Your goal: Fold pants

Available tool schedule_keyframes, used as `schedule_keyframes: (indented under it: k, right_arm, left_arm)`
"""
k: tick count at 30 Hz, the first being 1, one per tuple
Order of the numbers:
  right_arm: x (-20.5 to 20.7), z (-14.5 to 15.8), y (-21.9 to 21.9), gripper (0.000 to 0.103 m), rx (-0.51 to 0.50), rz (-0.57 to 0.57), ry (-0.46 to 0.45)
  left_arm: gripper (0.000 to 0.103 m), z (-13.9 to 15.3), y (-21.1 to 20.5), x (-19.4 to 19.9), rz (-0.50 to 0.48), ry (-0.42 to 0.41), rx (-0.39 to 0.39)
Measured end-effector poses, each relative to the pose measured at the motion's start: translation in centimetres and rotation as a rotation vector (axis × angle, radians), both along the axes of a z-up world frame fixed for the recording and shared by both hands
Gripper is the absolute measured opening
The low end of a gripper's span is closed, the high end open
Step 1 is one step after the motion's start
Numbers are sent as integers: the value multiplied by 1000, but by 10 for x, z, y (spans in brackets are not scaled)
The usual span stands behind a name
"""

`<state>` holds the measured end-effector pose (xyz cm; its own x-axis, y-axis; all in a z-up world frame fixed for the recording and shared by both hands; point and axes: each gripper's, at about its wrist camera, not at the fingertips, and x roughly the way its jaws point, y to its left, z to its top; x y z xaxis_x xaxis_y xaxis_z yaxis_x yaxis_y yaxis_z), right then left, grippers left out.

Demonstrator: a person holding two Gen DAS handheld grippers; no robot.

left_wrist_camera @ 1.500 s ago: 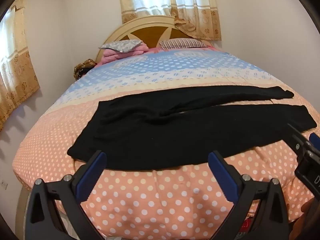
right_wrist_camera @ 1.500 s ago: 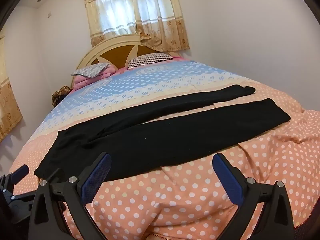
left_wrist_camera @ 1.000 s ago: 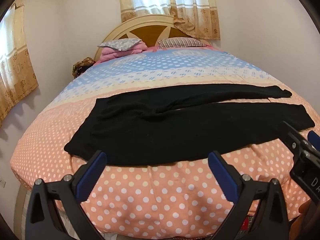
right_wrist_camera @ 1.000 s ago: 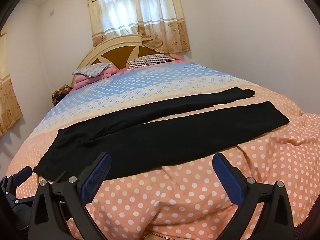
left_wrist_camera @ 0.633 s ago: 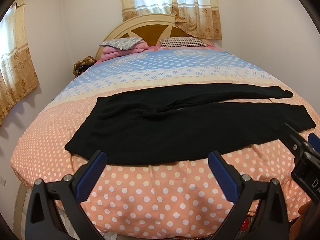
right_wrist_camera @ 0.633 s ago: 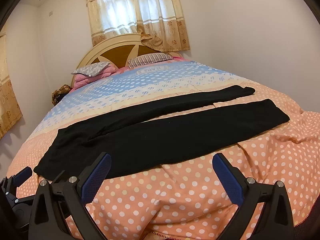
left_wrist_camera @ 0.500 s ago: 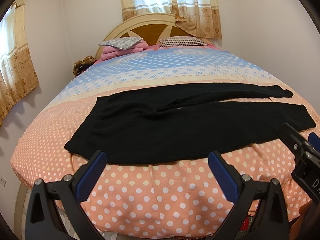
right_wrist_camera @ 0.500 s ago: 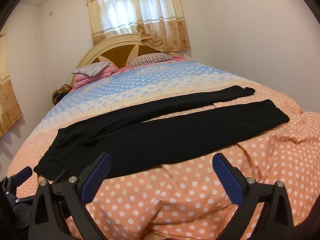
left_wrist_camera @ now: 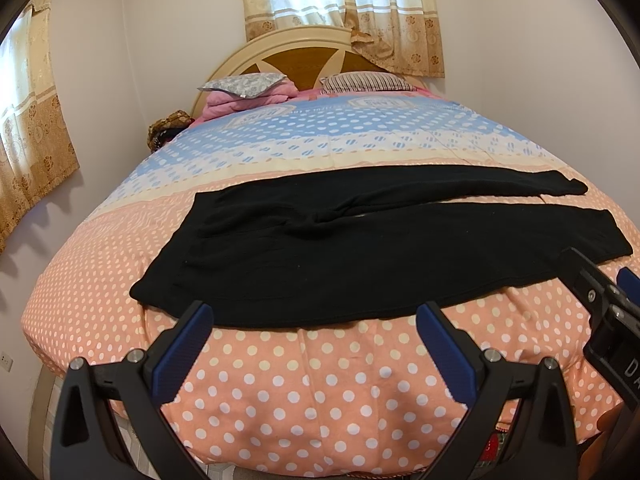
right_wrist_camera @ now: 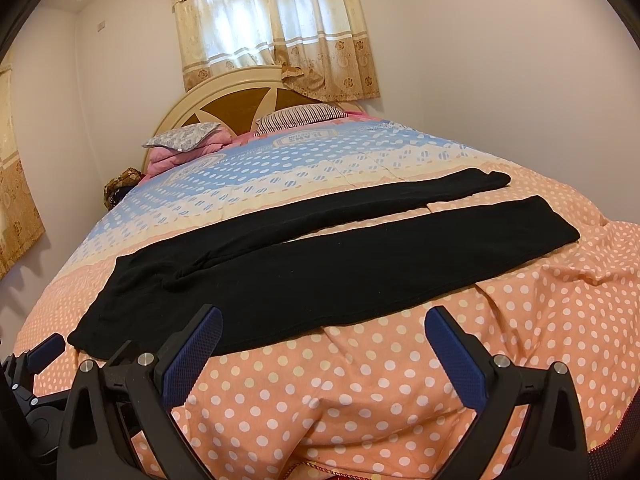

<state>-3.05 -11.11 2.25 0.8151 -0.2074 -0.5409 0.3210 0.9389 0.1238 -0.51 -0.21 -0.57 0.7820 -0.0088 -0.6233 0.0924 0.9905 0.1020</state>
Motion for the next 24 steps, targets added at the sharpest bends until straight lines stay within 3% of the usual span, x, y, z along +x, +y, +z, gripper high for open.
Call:
schedule_keyframes:
  k: [24]
  right_arm:
    - [3, -7, -2, 102, 13, 0, 17]
  left_arm:
    - [103, -8, 2, 4, 5, 20, 8]
